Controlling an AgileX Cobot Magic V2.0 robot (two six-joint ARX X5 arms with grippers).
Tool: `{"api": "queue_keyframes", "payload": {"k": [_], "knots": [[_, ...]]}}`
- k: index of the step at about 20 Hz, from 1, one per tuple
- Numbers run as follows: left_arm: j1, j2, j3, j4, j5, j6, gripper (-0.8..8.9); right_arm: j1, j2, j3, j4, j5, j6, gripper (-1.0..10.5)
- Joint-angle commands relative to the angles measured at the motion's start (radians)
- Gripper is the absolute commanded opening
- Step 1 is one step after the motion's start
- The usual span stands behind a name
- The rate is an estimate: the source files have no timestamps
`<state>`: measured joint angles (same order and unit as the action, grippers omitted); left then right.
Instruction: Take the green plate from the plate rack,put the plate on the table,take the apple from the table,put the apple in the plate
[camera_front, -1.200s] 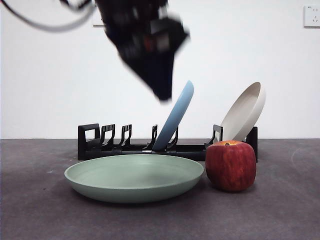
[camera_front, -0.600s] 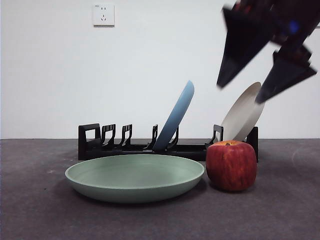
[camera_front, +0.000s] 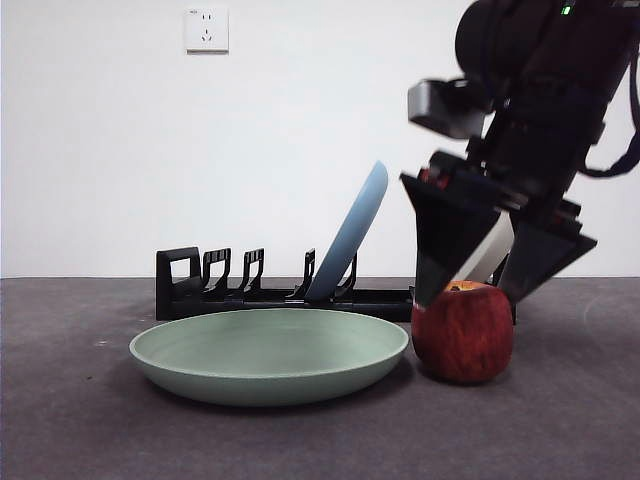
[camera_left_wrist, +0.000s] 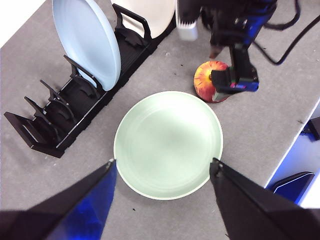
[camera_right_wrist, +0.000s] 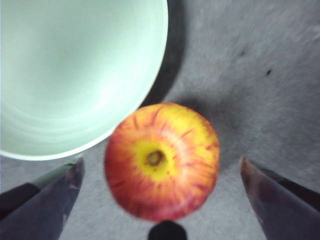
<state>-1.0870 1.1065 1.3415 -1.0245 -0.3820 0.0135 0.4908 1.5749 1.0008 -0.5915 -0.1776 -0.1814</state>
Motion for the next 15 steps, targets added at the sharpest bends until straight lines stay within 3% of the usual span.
{"api": "queue_keyframes", "payload": {"k": [1,3,6,13,15], "knots": [[0.000,0.001,0.001,0.005,-0.002,-0.014,3.14,0.002,0.030,0.001,0.017,0.003,-0.011,6.6],[0.000,0.001,0.001,0.006,-0.002,-0.014,3.14,0.002,0.041,0.001,0.026,0.002,-0.011,6.5],[0.000,0.001,0.001,0.006,-0.003,-0.014,3.14,0.002,0.042,0.001,0.033,0.000,-0.011,5.3],[0.000,0.001,0.001,0.006,-0.004,-0.014,3.14,0.002,0.066,0.001,0.024,0.001,-0.010,5.3],[0.000,0.001,0.001,0.007,-0.005,-0.014,3.14,0.002,0.066,0.001,0.022,0.000,-0.010,3.5]]}}
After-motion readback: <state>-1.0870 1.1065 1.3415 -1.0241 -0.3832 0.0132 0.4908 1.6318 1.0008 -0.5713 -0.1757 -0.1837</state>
